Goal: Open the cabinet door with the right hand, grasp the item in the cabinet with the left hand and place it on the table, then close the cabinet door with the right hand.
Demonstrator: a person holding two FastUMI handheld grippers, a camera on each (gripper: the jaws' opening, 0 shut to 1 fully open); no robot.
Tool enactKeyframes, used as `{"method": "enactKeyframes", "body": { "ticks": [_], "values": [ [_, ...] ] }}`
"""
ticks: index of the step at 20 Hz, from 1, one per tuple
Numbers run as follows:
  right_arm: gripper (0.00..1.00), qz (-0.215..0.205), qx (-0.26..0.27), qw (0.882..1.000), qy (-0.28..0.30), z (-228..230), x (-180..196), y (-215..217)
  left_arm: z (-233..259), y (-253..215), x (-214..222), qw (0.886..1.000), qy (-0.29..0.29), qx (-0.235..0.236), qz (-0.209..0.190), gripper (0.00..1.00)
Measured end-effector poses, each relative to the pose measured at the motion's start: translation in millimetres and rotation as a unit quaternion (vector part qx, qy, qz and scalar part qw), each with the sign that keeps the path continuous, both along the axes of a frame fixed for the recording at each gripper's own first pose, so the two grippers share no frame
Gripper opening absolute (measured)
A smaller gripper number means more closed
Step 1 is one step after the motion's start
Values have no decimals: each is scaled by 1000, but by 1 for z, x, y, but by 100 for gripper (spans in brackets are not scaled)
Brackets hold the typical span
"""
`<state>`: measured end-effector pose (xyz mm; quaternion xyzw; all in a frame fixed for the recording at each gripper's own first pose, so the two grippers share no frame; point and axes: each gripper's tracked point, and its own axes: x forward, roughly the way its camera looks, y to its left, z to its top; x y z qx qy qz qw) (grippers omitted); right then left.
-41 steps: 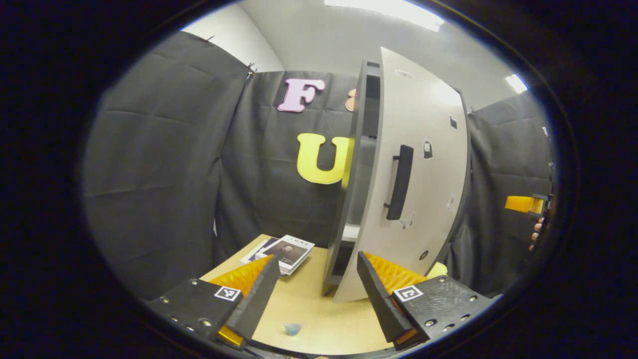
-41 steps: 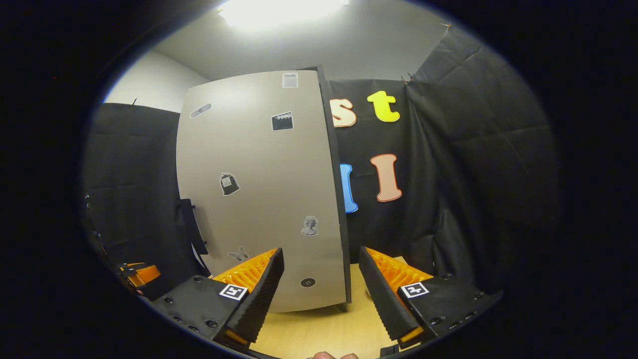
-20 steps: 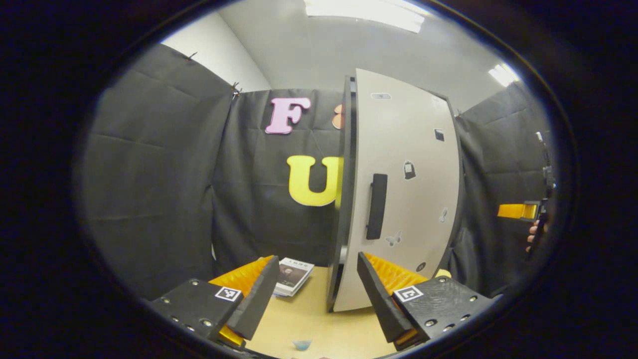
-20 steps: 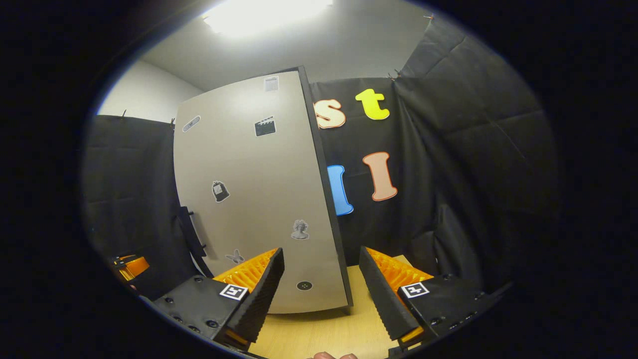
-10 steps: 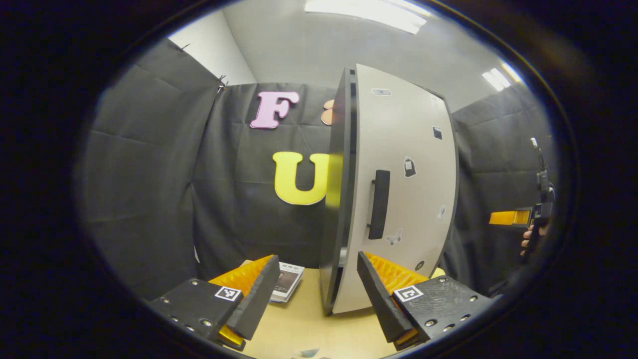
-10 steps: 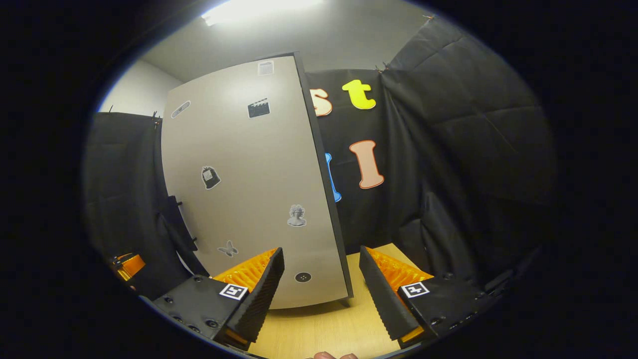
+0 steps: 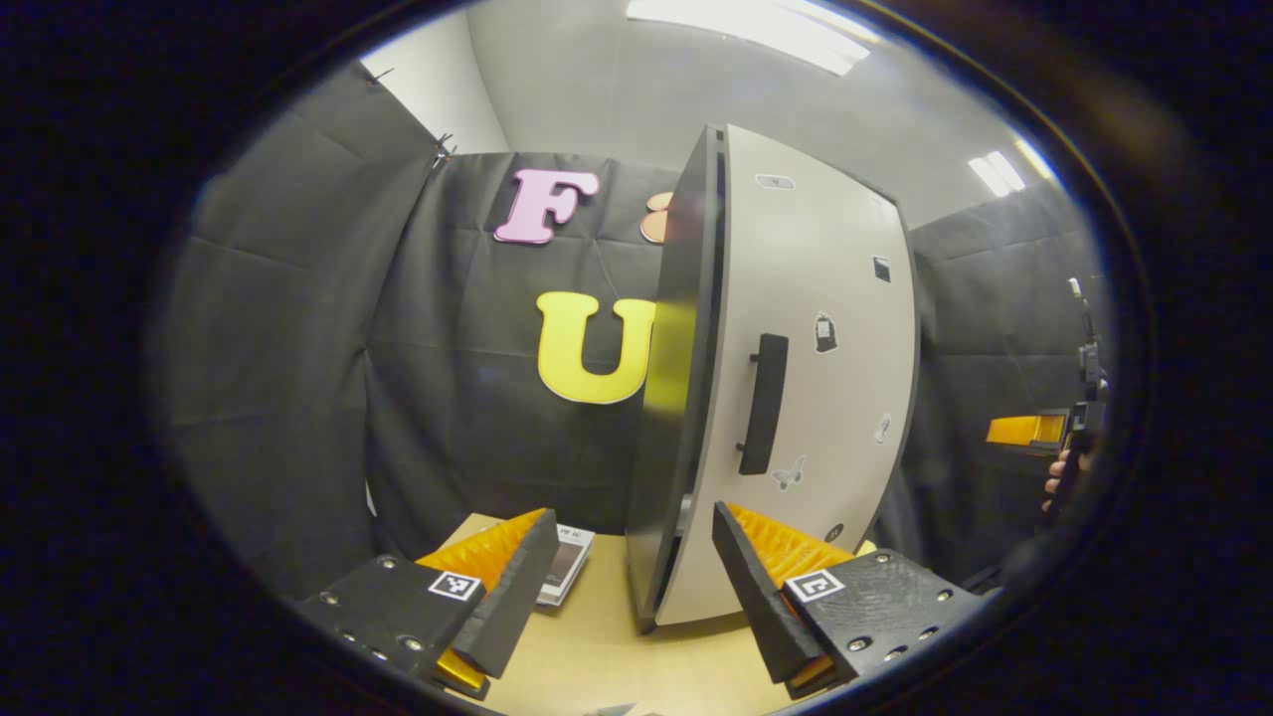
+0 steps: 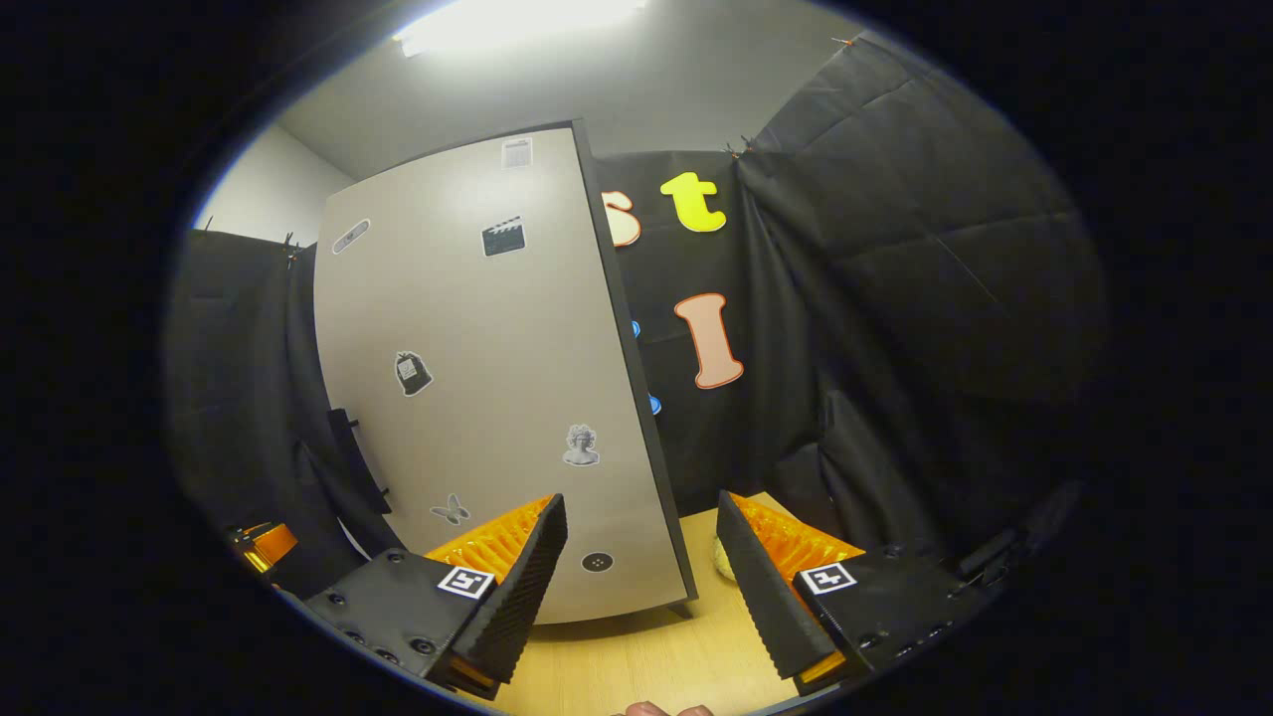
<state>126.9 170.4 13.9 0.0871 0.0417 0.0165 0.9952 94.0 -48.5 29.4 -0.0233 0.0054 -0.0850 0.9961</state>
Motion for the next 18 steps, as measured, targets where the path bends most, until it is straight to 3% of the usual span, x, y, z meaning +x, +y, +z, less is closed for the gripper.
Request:
{"method": "enactKeyframes", "body": {
  "ticks": [9,12,15,18],
  "values": [
    [96,-13,11,1000,-14,2,24,-55,6,-32,18,1000,-6,11,16,95],
    [95,-26,3,999,-43,5,46,-92,-8,-60,17,1000,2,-11,28,95],
    [96,-2,-2,999,-48,-2,69,-117,-13,-92,5,997,-3,-37,65,95],
    [96,21,-19,999,-32,-18,79,-151,-7,-128,-10,995,-20,-21,91,93]
  ]
}}
